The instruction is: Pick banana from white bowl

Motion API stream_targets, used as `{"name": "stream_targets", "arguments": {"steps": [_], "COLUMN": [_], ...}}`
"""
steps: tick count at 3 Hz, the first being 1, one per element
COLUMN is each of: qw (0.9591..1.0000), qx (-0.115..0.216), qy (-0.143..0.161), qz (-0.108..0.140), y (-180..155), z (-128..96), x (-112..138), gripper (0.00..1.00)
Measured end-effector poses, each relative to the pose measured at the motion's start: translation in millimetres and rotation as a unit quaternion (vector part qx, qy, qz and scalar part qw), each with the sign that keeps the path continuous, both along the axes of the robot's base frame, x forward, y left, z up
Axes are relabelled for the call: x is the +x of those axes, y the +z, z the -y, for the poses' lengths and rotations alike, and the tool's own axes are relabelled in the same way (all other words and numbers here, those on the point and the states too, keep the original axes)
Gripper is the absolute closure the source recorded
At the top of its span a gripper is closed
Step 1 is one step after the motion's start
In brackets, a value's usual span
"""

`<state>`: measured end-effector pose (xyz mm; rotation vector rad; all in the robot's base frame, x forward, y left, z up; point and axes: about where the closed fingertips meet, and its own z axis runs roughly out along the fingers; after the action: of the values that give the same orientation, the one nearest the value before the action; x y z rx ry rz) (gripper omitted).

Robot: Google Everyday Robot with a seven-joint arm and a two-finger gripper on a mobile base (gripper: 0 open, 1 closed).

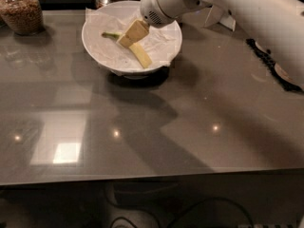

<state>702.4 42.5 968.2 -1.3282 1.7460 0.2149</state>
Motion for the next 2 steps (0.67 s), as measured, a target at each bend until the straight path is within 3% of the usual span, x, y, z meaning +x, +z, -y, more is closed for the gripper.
{"name": "stream_targets", "arguments": {"steps": [1,2], "qw": [0.9997,0.9989], "qx": [-0.001,-0.003], "qy": [-0.011,-0.019], "qz": [-0.023,-0.044], "y": [-30.5,-54.8], "z": [-12.6,-21.0], "x": [13.8,22.3], "gripper": [0.39,0.36]}}
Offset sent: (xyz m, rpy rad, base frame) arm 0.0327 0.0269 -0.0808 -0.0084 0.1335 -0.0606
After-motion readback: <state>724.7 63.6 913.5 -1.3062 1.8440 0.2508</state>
